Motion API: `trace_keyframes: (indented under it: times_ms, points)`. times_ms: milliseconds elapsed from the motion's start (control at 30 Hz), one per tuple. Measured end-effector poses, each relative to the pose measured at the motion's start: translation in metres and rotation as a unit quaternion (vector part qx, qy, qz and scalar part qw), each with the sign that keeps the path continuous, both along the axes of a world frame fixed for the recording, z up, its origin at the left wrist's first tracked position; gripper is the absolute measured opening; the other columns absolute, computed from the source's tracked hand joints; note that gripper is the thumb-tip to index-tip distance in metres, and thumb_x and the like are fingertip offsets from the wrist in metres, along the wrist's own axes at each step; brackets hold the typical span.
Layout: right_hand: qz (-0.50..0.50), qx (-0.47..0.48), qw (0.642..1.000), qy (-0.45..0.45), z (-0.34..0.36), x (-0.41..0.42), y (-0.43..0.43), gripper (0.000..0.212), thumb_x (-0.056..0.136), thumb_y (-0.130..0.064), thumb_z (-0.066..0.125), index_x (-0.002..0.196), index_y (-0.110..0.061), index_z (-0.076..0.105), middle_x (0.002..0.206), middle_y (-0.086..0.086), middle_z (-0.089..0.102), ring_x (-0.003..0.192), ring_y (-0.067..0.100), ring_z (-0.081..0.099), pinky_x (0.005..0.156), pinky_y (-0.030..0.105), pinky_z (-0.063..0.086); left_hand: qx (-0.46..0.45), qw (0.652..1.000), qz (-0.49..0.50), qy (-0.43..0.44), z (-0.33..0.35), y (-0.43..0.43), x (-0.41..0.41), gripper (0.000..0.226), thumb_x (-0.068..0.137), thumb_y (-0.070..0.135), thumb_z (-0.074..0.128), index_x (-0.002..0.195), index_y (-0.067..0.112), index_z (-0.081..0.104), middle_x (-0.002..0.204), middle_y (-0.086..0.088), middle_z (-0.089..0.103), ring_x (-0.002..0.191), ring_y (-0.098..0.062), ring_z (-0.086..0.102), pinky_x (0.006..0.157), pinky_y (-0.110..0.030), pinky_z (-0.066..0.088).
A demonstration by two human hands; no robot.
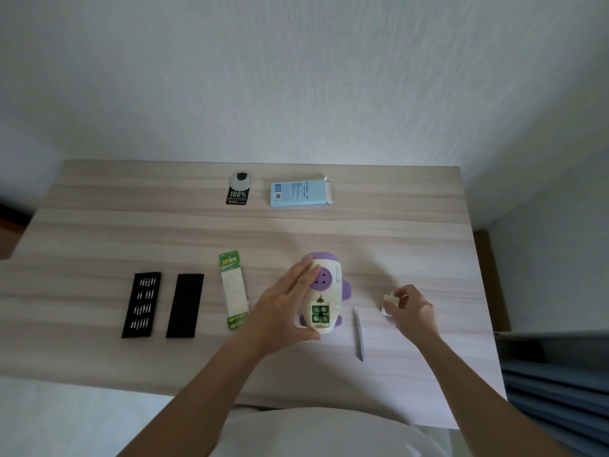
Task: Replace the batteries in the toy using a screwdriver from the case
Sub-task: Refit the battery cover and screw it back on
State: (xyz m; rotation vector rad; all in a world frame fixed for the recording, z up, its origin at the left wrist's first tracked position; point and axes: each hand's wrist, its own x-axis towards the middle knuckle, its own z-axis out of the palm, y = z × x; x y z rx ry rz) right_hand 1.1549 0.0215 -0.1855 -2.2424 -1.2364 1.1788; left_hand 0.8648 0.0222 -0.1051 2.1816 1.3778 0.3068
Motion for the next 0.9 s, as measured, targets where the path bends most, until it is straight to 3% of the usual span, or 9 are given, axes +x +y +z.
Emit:
trace_keyframes:
  times_ms: [133, 267, 333, 467, 567, 667, 900]
  points:
    - [-0.028, 0.021, 0.997, 0.068, 0.017, -0.008, -0.008, 0.006, 0.087, -0.027, 0.068, 0.084, -0.022, 0.068, 0.07, -0.004, 0.072, 0.064, 0.022, 0.066, 0.071, 0.044, 0.061, 0.003, 1.0, -0.011, -0.018, -0.003, 0.0, -0.002, 0.121, 0.065, 0.044, 0.087, 0.159, 0.024, 0.014, 0.167, 0.014, -0.001, 0.152, -0.001, 0.005, 0.119, -0.027, 0.027]
    - [-0.056, 0.063, 0.982, 0.168, 0.052, -0.032, -0.02, 0.005, 0.093, -0.017, 0.066, 0.091, -0.014, 0.069, 0.074, 0.003, 0.074, 0.073, 0.015, 0.064, 0.061, 0.03, 0.059, 0.001, 0.998, -0.012, -0.061, -0.01, -0.002, -0.002, 0.113, 0.065, 0.043, 0.086, 0.157, 0.024, 0.024, 0.167, 0.009, 0.002, 0.152, -0.003, 0.002, 0.12, -0.021, 0.015]
    - [-0.062, 0.093, 0.973, 0.205, 0.071, -0.048, -0.024, 0.005, 0.094, -0.015, 0.066, 0.093, -0.011, 0.069, 0.077, 0.007, 0.074, 0.075, 0.015, 0.068, 0.066, 0.027, 0.059, 0.02, 0.997, -0.018, -0.078, -0.016, 0.0, -0.002, 0.109, 0.064, 0.045, 0.086, 0.155, 0.024, 0.03, 0.167, 0.006, 0.005, 0.153, -0.007, 0.004, 0.12, -0.022, 0.014]
    - [-0.039, 0.124, 0.958, 0.254, 0.094, -0.073, -0.033, 0.009, 0.093, -0.007, 0.067, 0.1, -0.011, 0.071, 0.08, 0.01, 0.075, 0.083, 0.025, 0.074, 0.076, 0.035, 0.062, 0.052, 0.993, -0.033, -0.101, -0.024, 0.005, -0.002, 0.109, 0.059, 0.043, 0.09, 0.151, 0.017, 0.038, 0.165, -0.006, 0.018, 0.153, -0.018, 0.015, 0.122, -0.033, 0.024]
    - [-0.02, 0.131, 0.956, 0.262, 0.097, -0.086, -0.034, 0.016, 0.093, -0.002, 0.065, 0.102, -0.015, 0.071, 0.082, 0.012, 0.075, 0.082, 0.028, 0.074, 0.077, 0.037, 0.062, 0.05, 0.991, -0.037, -0.117, -0.027, 0.006, -0.004, 0.11, 0.057, 0.041, 0.09, 0.151, 0.014, 0.039, 0.165, -0.009, 0.02, 0.152, -0.023, 0.021, 0.118, -0.043, 0.033]
    - [0.02, 0.133, 0.962, 0.236, 0.097, -0.094, -0.034, 0.015, 0.092, -0.004, 0.068, 0.097, -0.018, 0.071, 0.076, 0.006, 0.074, 0.074, 0.019, 0.069, 0.074, 0.034, 0.062, 0.03, 0.991, -0.037, -0.122, -0.029, 0.005, -0.005, 0.11, 0.059, 0.04, 0.089, 0.152, 0.018, 0.034, 0.165, -0.006, 0.017, 0.152, -0.02, 0.022, 0.113, -0.046, 0.04]
    - [0.059, 0.153, 0.971, 0.175, 0.097, -0.102, -0.037, 0.014, 0.092, -0.011, 0.07, 0.093, -0.025, 0.07, 0.079, 0.003, 0.07, 0.067, 0.014, 0.067, 0.066, 0.03, 0.06, 0.017, 0.991, -0.042, -0.125, -0.031, 0.005, -0.004, 0.112, 0.058, 0.036, 0.092, 0.152, 0.018, 0.034, 0.166, -0.005, 0.014, 0.151, -0.021, 0.022, 0.112, -0.048, 0.041]
